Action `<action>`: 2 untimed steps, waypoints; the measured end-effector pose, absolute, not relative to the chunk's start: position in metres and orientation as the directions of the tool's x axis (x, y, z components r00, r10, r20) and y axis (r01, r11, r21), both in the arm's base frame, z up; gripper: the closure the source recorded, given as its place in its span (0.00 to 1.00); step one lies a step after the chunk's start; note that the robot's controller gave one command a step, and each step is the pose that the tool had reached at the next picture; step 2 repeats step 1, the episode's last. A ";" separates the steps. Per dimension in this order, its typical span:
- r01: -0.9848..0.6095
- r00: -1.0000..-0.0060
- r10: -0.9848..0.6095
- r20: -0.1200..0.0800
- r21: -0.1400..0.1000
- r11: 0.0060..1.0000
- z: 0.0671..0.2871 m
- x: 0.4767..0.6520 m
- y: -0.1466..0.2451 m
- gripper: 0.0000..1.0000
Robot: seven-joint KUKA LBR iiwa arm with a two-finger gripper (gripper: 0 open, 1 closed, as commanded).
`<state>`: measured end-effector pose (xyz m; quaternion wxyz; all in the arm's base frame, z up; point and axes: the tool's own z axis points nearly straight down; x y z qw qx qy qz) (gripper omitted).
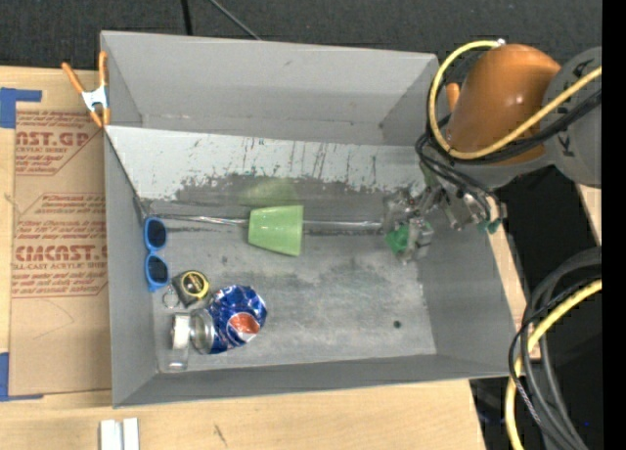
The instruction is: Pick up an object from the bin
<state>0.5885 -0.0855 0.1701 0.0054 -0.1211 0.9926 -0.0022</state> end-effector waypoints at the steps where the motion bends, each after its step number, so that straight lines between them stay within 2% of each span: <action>1: -0.356 -0.934 -0.356 -0.012 -0.004 0.934 0.295 0.576 -0.031 1.00; 2: -0.356 -0.934 -0.356 -0.012 -0.004 0.934 0.295 0.576 -0.031 1.00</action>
Offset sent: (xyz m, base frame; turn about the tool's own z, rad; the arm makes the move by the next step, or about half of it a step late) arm -0.0150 0.0519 0.1197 -0.1198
